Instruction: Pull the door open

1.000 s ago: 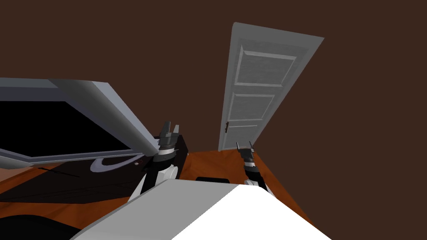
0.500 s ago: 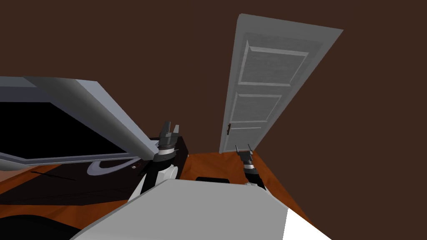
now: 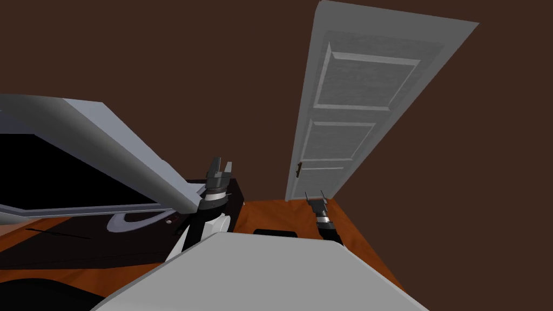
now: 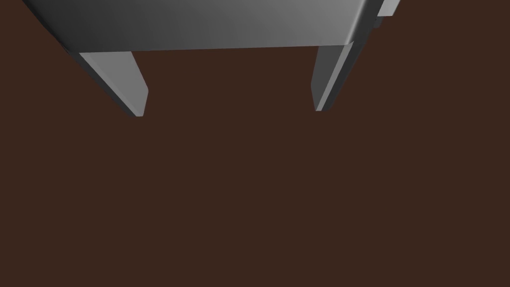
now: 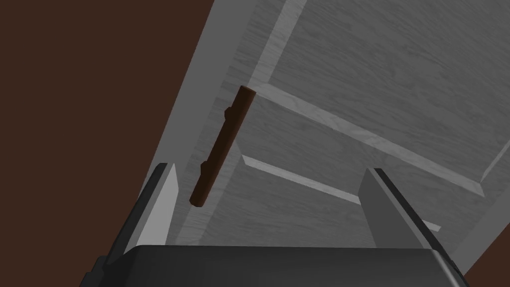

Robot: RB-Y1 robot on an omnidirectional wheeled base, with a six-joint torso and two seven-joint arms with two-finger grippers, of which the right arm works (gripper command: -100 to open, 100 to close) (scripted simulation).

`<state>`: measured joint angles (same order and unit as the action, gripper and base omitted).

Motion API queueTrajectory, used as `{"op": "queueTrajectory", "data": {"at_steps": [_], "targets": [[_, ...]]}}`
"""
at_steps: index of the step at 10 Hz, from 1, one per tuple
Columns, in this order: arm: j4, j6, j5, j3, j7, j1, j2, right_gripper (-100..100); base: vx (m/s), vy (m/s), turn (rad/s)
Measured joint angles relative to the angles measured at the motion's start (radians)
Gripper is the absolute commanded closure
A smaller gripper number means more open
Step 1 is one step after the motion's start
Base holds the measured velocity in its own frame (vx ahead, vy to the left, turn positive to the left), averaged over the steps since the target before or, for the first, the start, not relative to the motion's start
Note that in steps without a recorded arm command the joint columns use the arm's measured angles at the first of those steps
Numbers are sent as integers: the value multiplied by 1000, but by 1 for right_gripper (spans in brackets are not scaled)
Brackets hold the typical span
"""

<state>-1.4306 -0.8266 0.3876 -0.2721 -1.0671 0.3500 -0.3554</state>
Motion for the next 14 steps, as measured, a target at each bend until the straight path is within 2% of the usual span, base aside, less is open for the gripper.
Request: {"op": "queueTrajectory", "data": {"at_steps": [6, 7, 14], "targets": [[137, -41, 48, -49, -150, -35, -41, -100, 98, 10, 43], [147, -46, 56, -56, -174, -31, -50, -100, 111, 6, 36], [291, -94, 107, -110, -336, -61, -97, -100, 99, -2, 36]]}}
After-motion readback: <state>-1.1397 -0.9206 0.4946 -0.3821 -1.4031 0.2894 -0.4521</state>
